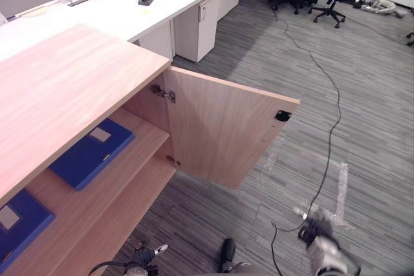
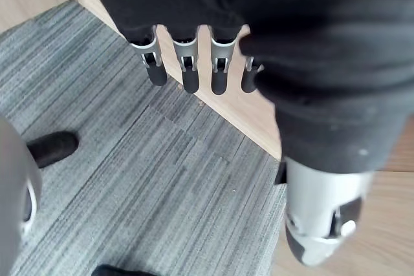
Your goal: Walk over to the cabinet, pick up the folder, carry it to the office cabinet, place the folder inside the office cabinet, then close the office cabinet door
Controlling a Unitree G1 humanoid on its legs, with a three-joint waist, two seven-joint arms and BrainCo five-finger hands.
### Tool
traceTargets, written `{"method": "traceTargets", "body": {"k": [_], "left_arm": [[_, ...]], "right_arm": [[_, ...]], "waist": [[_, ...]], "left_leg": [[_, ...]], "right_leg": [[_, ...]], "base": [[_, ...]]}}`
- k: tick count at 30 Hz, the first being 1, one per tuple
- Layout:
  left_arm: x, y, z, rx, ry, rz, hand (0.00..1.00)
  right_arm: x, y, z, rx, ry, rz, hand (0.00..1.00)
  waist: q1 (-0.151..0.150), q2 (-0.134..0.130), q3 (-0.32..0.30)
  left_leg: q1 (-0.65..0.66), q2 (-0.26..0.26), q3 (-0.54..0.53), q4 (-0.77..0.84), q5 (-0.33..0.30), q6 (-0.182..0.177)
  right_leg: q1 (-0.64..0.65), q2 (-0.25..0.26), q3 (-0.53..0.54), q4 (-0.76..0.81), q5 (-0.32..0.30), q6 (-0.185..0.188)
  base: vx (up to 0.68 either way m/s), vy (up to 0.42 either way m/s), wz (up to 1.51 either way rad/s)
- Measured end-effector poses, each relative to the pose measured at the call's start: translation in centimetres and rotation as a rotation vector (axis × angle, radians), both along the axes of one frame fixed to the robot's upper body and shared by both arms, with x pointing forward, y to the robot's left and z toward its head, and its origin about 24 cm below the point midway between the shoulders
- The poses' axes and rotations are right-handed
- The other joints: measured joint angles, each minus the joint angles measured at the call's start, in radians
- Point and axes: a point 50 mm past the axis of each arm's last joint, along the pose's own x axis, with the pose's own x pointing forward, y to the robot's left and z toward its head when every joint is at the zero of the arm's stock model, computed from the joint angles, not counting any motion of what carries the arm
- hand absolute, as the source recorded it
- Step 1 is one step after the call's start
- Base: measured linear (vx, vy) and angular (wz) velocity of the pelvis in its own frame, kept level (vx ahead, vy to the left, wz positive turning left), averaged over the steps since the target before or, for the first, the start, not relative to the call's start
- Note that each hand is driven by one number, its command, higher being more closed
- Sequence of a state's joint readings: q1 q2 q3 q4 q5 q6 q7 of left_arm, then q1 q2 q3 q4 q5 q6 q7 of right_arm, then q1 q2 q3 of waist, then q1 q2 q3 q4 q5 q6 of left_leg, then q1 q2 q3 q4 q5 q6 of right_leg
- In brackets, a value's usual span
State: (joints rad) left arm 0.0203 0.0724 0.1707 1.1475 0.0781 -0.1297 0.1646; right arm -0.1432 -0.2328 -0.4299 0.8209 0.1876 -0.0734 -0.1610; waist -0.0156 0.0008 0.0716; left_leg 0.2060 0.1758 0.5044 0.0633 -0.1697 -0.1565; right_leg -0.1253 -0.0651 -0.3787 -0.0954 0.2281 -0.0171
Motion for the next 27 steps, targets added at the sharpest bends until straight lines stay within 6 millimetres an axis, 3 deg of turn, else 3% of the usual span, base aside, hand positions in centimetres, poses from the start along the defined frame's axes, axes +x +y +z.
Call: {"method": "traceTargets", "body": {"k": [6, 9, 13, 15, 18, 27], "left_arm": [[-0.6, 0.4, 0.0, -0.005, 0.002, -0.026, 0.0], [-1.1, 0.1, -0.2, -0.036, 0.007, -0.017, 0.0], [-1.2, 0.0, -0.2, -0.058, 0.002, 0.015, 0.0], [-1.1, 0.0, -0.2, -0.062, -0.005, 0.019, 0.0], [-1.3, 0.0, -0.1, -0.068, -0.019, 0.029, 0.0], [-0.8, 0.1, 0.2, -0.068, -0.046, 0.036, 0.0]], "right_arm": [[8.2, -3.7, 9.3, -0.218, -0.209, 0.065, 0.0], [10.7, -3.4, 12.1, -0.262, -0.249, 0.133, 0.0], [13.5, -1.6, 14.7, -0.279, -0.305, 0.25, 0.0], [14.6, -0.5, 16.0, -0.298, -0.333, 0.305, 0.0], [15.4, -0.6, 17.8, -0.318, -0.362, 0.307, 0.0], [17.1, 1.0, 21.5, -0.38, -0.45, 0.402, 0.0]], "waist": [[0.01, 0.041, 0.022], [0.025, 0.058, 0.019], [0.033, 0.063, 0.021], [0.041, 0.063, 0.024], [0.047, 0.063, 0.038], [0.034, 0.065, 0.08]], "left_leg": [[-0.034, -0.024, -0.059, 0.001, 0.001, 0.001], [-0.047, -0.029, -0.079, 0.016, 0.001, 0.002], [-0.047, -0.029, -0.115, 0.023, 0.002, 0.002], [-0.048, -0.031, -0.122, 0.019, 0.002, 0.002], [-0.047, -0.032, -0.129, 0.011, 0.002, 0.002], [-0.048, -0.022, -0.133, 0.008, -0.007, 0.015]], "right_leg": [[-0.014, -0.034, -0.024, 0.005, 0.009, 0.013], [-0.013, -0.045, -0.031, 0.006, 0.01, 0.014], [0.007, -0.053, -0.055, 0.006, 0.011, 0.015], [0.007, -0.056, -0.058, 0.005, 0.013, 0.017], [0.006, -0.057, -0.058, 0.004, 0.016, 0.021], [-0.005, -0.041, -0.05, -0.001, 0.017, 0.018]], "base": [[0.01, 0.054, 0.15], [0.01, 0.022, 0.13], [0.0, 0.003, 0.19], [-0.03, 0.011, 0.12], [-0.05, 0.009, 0.03], [-0.07, -0.007, -0.04]]}}
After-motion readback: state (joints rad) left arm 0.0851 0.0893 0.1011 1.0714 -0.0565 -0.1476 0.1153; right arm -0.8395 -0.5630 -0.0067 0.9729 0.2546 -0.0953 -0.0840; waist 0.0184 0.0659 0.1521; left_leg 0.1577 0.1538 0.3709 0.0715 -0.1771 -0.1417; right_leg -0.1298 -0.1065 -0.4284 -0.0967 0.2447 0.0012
